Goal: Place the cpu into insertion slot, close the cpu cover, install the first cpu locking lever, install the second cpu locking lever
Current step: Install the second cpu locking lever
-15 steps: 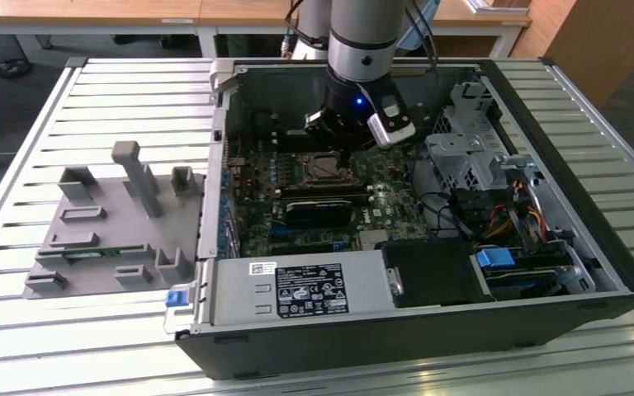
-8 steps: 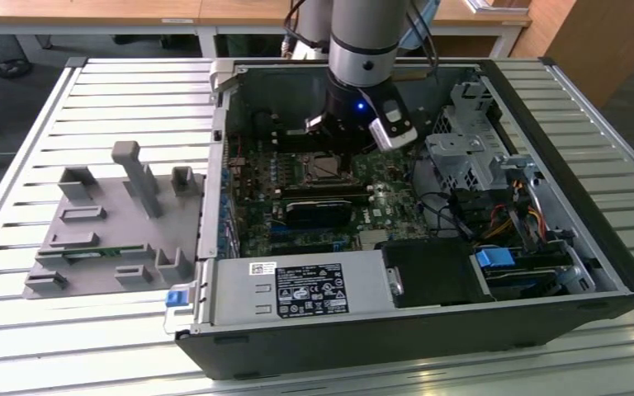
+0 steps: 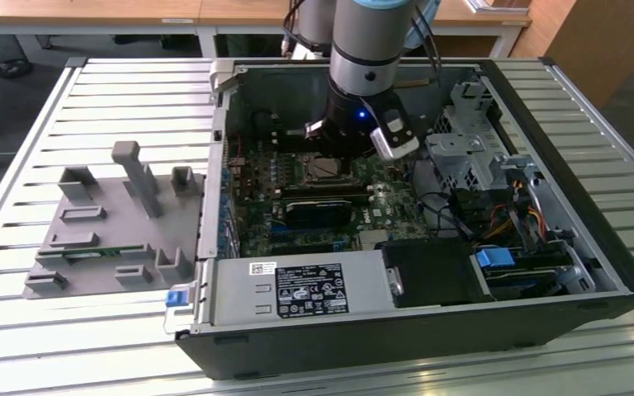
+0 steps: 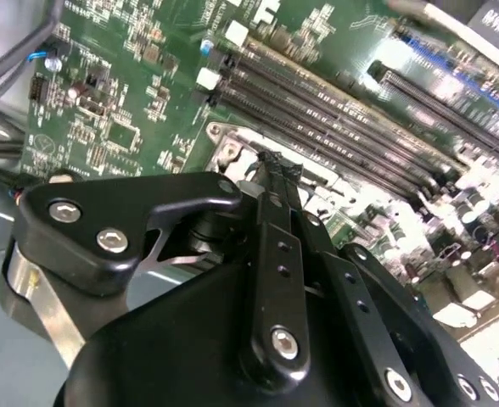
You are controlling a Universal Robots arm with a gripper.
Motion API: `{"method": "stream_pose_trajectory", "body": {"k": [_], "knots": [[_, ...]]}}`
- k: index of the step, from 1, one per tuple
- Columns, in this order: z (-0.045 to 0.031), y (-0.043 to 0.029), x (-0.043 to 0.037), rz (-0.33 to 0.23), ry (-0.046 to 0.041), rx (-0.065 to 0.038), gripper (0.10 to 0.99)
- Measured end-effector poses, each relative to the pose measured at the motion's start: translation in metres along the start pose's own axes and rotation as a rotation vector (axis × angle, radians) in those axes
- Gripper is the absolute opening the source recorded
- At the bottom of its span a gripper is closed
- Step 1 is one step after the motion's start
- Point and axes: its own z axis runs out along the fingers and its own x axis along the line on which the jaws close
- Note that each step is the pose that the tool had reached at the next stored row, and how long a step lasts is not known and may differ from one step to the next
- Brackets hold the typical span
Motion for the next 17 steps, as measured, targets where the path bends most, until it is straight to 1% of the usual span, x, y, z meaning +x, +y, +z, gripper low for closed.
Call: {"method": "stream_pose_trajectory", "body": {"k": [2,3,7,10,13,17], "knots": [[-0.0002,-0.0041,0.0009,0.0,0.0001,-0.002,0.106],[-0.0003,-0.0056,0.0028,0.0,0.0002,-0.002,0.106],[-0.0007,-0.0077,0.0189,0.0,0.0,-0.004,0.106],[-0.0006,-0.0082,0.0286,0.0,-0.0001,-0.006,0.106],[0.0014,-0.0086,0.0332,0.0,-0.0002,-0.006,0.106],[0.0083,-0.0094,0.0352,0.0,-0.0001,-0.007,0.106]]}}
